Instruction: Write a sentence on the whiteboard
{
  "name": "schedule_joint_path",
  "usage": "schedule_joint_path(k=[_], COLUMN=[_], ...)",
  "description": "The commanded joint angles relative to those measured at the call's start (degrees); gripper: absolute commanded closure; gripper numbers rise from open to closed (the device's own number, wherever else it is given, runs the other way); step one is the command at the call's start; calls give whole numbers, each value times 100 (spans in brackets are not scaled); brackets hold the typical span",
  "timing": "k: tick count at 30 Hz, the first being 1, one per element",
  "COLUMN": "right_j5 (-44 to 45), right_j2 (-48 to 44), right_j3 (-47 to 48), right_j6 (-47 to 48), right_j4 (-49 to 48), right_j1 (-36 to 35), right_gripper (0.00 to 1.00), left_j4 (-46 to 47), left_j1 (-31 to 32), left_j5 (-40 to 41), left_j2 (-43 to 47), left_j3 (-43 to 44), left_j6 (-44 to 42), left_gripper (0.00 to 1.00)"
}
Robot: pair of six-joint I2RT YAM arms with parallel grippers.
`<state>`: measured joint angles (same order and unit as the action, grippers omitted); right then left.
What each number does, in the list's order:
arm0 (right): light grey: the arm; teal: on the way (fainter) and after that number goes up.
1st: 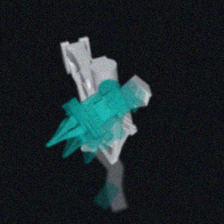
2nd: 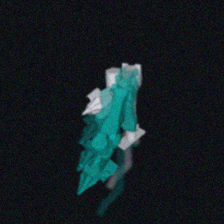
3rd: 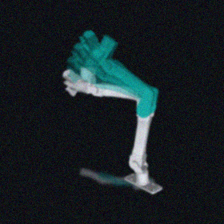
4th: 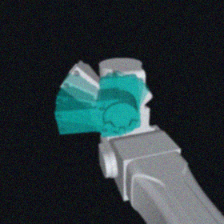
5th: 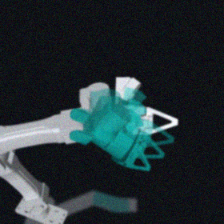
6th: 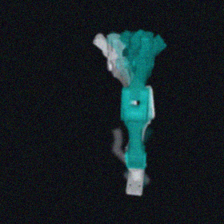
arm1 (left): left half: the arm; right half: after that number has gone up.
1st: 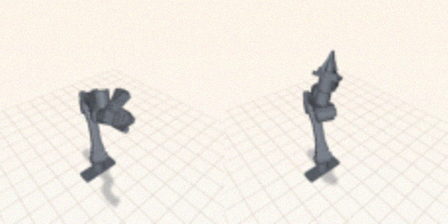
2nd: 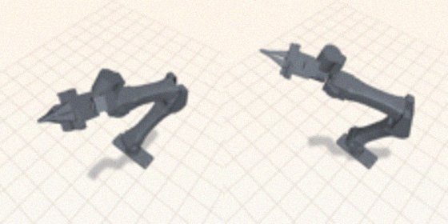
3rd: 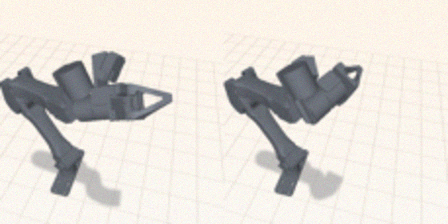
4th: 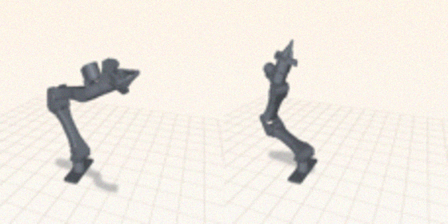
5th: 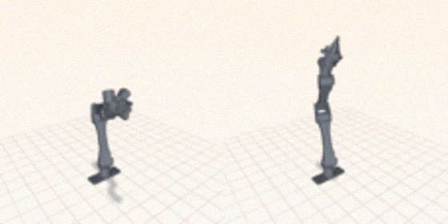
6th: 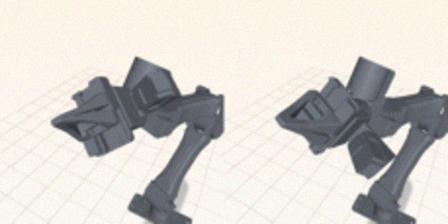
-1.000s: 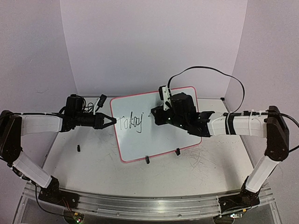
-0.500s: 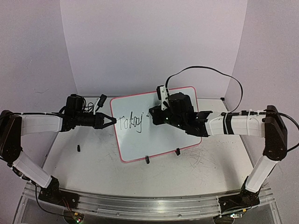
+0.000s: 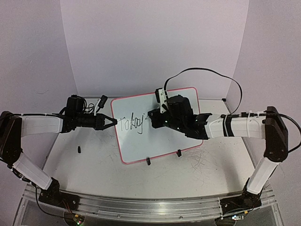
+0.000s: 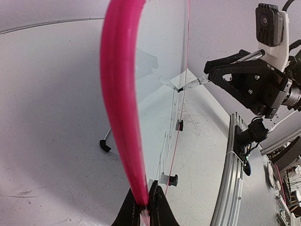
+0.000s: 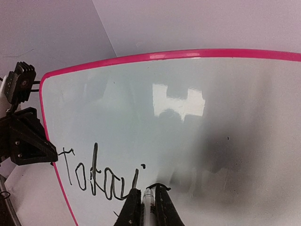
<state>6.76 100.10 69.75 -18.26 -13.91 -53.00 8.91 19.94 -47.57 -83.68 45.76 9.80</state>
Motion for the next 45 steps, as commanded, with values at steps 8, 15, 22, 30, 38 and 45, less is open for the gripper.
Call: schedule_joint_path(k=[8,15,22,30,38,45], right_j5=[558,747,481,232,157,117], right_j2=[-218,-395,-356,-122,106,-1079], right_j3=[-240,-460,-567,-377,-35,-609], right_j6=[-154,-222,-265,-357,-315,-104], right_j4=[-17,11,28,-82,-94,-235], right_j1=[-12,-16,-67,-133,-135,-84], right_gripper=[100,100,100,100,100,100], left_j4=[-314,-319,-320,-324,-331,-351], left_j1=[18,23,23,17,21,18], left_j5=[883,882,878,881,898,936], left_j2=[-184,-171,-200,-171,-149,-132], left_j3=[124,114,134,126,116,102], left_j6=[-395,-400,-395,-397,-398,-408], left_gripper=[100,100,100,100,100,100])
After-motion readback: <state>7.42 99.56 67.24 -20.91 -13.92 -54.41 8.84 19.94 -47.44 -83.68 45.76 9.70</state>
